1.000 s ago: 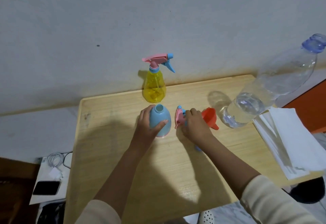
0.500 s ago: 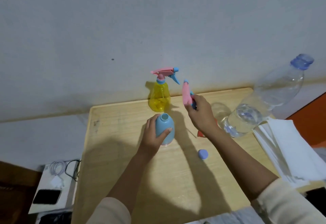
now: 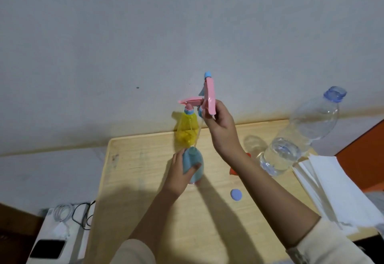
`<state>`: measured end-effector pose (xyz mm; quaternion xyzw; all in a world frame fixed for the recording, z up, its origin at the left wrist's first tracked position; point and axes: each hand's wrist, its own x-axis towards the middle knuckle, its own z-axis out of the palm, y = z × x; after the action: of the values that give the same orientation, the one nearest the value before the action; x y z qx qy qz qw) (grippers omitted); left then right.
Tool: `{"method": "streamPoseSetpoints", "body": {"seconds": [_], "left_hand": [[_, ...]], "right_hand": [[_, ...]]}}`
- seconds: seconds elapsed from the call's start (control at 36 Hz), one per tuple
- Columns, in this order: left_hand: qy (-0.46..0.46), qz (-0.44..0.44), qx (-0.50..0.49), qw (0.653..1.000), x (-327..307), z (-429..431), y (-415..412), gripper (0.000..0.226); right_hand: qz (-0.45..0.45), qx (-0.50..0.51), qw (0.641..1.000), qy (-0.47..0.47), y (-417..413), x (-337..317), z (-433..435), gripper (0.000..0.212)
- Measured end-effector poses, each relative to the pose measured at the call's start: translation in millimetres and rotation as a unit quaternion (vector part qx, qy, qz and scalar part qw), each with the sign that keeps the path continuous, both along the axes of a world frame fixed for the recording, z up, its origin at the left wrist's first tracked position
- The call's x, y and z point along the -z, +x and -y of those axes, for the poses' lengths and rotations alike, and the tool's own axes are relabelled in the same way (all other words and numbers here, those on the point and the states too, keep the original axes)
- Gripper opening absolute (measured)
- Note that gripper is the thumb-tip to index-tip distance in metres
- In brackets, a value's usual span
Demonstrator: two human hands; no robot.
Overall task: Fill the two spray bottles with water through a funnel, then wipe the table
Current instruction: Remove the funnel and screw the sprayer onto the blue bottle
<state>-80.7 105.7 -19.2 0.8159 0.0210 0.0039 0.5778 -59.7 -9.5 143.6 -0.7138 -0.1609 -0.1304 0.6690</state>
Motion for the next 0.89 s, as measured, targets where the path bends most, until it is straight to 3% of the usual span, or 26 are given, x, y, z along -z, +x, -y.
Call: {"method": "streamPoseSetpoints", "body": {"seconds": [0.11,0.22,0.28,0.5,0.75,0.89], "left_hand": [[-0.007,0.012,0.003,1.000,1.8,-1.1,-0.1,0.059],[-0.018,0.025,0.003,1.000,2.2,-1.9,-0.1,0.057],[-0.029,0.030,-0.002,0.999,4.5,-1.9,-0.6,0.059],[0.021,0.057,0.003,0.998,32.1,-3.7,-6.5,0.105],[0.032,0.047,0.016,0.998,27.4,-10.3,11.2,0.089],[-0.059,-0.001,0.075,0.995,-12.4,-12.4,12.6,0.086]], "right_hand": [[-0.047,0.003,0.998,-0.043,-1.7,33.9,-5.4,0.009],[-0.110,0.005,0.992,-0.068,-5.3,69.0,-4.8,0.024],[-0.130,0.000,0.988,-0.081,-7.1,83.0,-2.8,0.022],[-0.175,-0.020,0.980,-0.095,-8.1,107.3,3.8,0.012],[-0.220,-0.048,0.971,-0.075,2.8,95.0,15.6,0.019],[-0.242,-0.061,0.967,-0.051,23.1,61.6,26.0,0.015]]}}
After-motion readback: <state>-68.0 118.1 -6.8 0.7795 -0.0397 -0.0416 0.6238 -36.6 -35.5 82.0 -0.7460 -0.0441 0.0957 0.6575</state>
